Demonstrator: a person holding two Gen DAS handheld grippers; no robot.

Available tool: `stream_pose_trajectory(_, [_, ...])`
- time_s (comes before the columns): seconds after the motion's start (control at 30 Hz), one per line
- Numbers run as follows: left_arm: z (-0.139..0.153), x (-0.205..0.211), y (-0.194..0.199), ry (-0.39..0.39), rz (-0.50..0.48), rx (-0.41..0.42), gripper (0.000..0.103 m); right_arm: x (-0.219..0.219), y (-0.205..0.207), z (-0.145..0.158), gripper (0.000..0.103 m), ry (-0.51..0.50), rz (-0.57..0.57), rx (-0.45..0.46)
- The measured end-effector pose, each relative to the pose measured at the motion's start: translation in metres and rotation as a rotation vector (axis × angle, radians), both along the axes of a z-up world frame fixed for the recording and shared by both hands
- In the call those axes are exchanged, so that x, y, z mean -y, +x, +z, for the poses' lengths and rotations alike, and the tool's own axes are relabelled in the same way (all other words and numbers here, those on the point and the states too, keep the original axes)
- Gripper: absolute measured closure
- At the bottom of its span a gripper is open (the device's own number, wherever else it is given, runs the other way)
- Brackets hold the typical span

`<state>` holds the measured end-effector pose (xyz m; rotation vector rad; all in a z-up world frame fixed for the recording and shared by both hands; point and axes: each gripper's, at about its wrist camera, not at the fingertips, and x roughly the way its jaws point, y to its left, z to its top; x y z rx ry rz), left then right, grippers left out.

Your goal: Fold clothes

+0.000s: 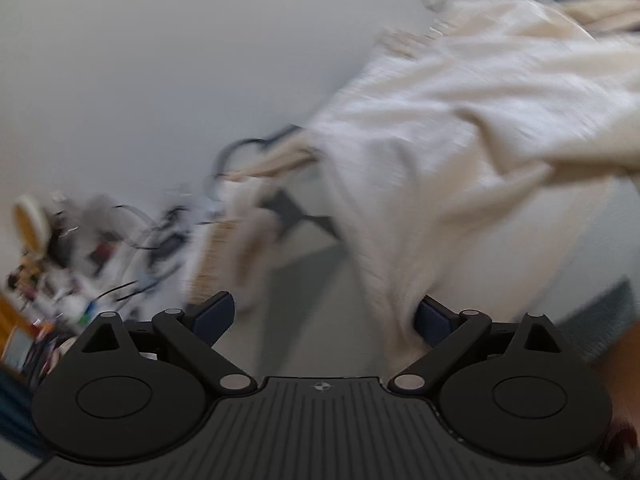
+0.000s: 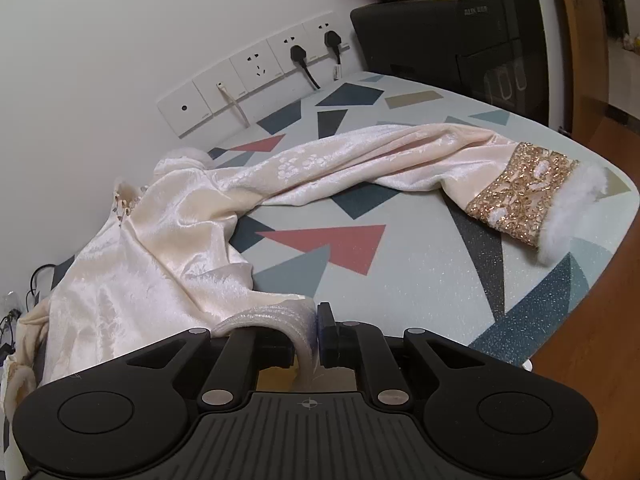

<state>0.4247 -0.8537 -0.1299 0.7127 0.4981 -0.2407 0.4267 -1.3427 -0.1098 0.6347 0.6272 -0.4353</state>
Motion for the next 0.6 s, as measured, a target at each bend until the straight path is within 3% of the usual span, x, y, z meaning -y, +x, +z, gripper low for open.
stream_pose_trajectory(0.07, [0.002, -0.004, 0.005, -0.025, 0.057, 0.016, 0.006, -0.002, 0.0, -0.001, 0.091, -0.001, 0.004, -0.006])
stream_pose_trajectory(0.17, [-0.008, 0.0, 0.007, -0.007, 0.039, 0.013, 0.005, -0.006, 0.001, -0.005, 0.091, -0.01, 0.015, -0.024])
stream_pose_trajectory(0.23, [-0.014, 0.004, 0.009, 0.005, 0.027, 0.01, 0.006, -0.014, 0.002, -0.006, 0.09, -0.079, 0.033, -0.044])
stream_pose_trajectory(0.3, [-0.016, 0.005, 0.012, -0.007, 0.008, -0.012, 0.022, -0.023, 0.005, -0.007, 0.089, -0.164, 0.071, -0.074])
stream_pose_trajectory(0.37, [-0.01, 0.002, 0.019, -0.078, -0.019, -0.094, 0.062, -0.029, 0.008, -0.012, 0.087, -0.192, 0.106, -0.11])
stream_pose_trajectory(0.4, [-0.007, 0.001, 0.022, -0.105, -0.03, -0.127, 0.071, -0.03, 0.01, -0.015, 0.086, -0.187, 0.117, -0.128])
stream_pose_trajectory(0.43, [-0.003, 0.001, 0.023, -0.123, -0.039, -0.145, 0.09, -0.031, 0.012, -0.018, 0.086, -0.184, 0.124, -0.146])
stream_pose_trajectory(0.5, [0.007, -0.002, 0.022, -0.159, -0.049, -0.133, 0.094, -0.033, 0.015, -0.022, 0.078, -0.185, 0.129, -0.179])
stream_pose_trajectory(0.6, [0.026, -0.01, 0.021, -0.222, -0.038, -0.1, 0.096, -0.037, 0.016, -0.025, 0.075, -0.2, 0.151, -0.203])
